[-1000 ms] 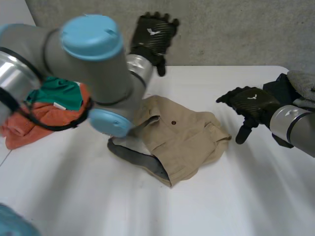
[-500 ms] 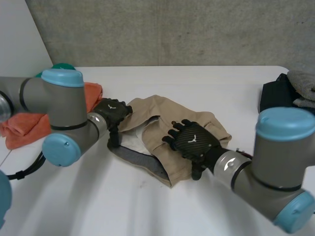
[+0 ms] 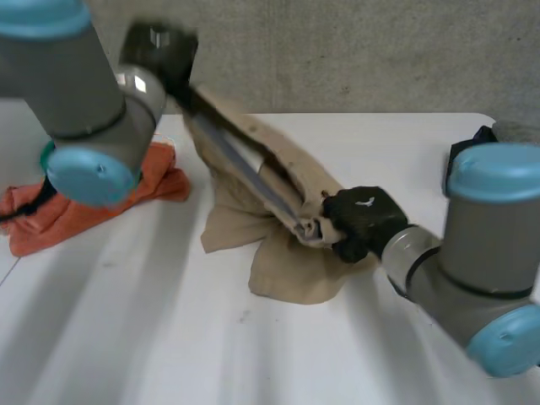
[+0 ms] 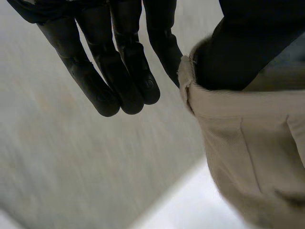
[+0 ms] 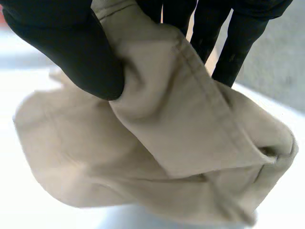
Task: Fold the laundry.
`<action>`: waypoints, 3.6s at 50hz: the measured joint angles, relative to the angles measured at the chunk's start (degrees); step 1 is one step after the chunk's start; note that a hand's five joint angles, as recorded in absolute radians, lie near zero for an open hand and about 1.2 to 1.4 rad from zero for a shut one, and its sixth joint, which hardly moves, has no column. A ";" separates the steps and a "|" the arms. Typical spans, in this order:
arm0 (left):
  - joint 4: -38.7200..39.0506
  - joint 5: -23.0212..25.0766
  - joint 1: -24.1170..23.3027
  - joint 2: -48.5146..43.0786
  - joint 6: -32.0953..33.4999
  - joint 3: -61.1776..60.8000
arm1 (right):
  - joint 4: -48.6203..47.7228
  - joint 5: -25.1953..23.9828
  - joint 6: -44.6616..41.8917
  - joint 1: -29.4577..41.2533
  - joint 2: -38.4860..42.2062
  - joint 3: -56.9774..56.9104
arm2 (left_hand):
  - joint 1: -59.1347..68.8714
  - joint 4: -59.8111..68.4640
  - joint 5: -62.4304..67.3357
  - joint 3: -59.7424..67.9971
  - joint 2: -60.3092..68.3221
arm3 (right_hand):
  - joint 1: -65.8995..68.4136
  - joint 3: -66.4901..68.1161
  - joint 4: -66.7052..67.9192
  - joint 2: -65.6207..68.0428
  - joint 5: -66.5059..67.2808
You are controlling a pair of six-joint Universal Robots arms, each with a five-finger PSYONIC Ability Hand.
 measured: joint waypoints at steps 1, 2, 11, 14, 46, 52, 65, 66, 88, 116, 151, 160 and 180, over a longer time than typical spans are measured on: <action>0.21 0.43 -0.57 0.23 -0.21 1.38 | 1.77 -0.39 3.94 -0.73 -0.67 -0.32 | 0.00 0.00 0.00 0.00 0.00 | 0.00 0.00 0.04 0.00 0.00; 0.50 1.05 -1.49 0.31 -0.49 3.56 | 4.30 -1.12 10.08 -1.95 -1.64 -0.70 | 0.00 0.00 0.00 0.00 0.00 | 0.00 0.00 0.07 0.00 0.00; 2.36 1.15 -8.34 -8.41 -2.04 18.52 | 6.96 -4.91 43.56 -10.52 -5.19 1.16 | 0.00 0.01 0.00 0.12 0.11 | 0.00 0.44 0.07 -0.01 0.84; 4.39 1.24 -9.99 -12.54 -4.19 20.13 | 2.64 -4.02 48.80 -12.99 -5.32 2.43 | -2.81 -3.68 -2.17 -3.77 -4.13 | 0.00 0.49 0.07 0.00 0.90; 4.52 1.33 -8.95 1.54 -6.46 -7.92 | 4.51 -13.56 -13.25 -19.90 1.05 -11.36 | -47.53 -50.03 -47.21 -49.78 -50.03 | -47.81 -50.58 -51.38 -50.68 -50.21; -2.51 2.11 -11.85 6.83 -6.15 -20.66 | 6.92 -23.12 -32.24 -21.84 2.05 -11.72 | -42.41 -44.38 -41.53 -43.97 -44.43 | -38.10 -41.43 -41.97 -41.85 -40.79; -2.05 1.86 -21.20 1.87 -8.14 -31.27 | 16.62 -34.28 -60.28 -26.62 11.71 -17.38 | -51.52 -53.44 -51.13 -52.86 -53.03 | -42.37 -45.68 -46.64 -45.70 -46.84; -1.35 1.78 -21.51 1.01 -8.04 -30.64 | 16.76 -34.46 -61.22 -26.64 12.46 -17.78 | -51.52 -53.44 -51.13 -52.86 -53.03 | -44.61 -48.05 -48.68 -47.84 -48.94; -7.34 -0.16 -23.12 -21.37 4.06 -2.99 | -5.25 -31.90 -58.12 -23.35 26.48 -23.05 | -42.45 -45.65 -42.81 -45.34 -45.23 | -26.48 -30.08 -31.69 -29.84 -30.73; -2.05 1.84 -16.62 -6.86 -1.48 -10.28 | 9.92 -17.71 -25.66 -20.19 11.29 -20.28 | -42.15 -39.57 -37.13 -39.48 -40.16 | -1.90 1.01 0.60 -0.05 -0.21; -10.06 -5.90 -19.91 -11.70 -28.83 -10.22 | 19.41 -13.37 4.54 -6.97 -12.63 -11.17 | -51.27 -52.12 -50.04 -51.68 -54.18 | -1.90 1.02 0.88 -0.05 -0.21; -10.14 -1.60 -19.74 -13.92 -32.55 -10.04 | 18.00 -13.09 7.38 -6.27 -13.10 -9.01 | -41.73 -45.05 -42.28 -44.69 -44.59 | -1.90 1.02 0.87 -0.05 -0.21; -10.20 -4.15 -9.77 -0.43 -28.00 -10.18 | 12.93 -10.66 4.74 -11.73 -10.76 -6.57 | 0.60 -0.01 0.91 -0.11 -0.01 | -1.90 1.25 0.88 -0.05 0.86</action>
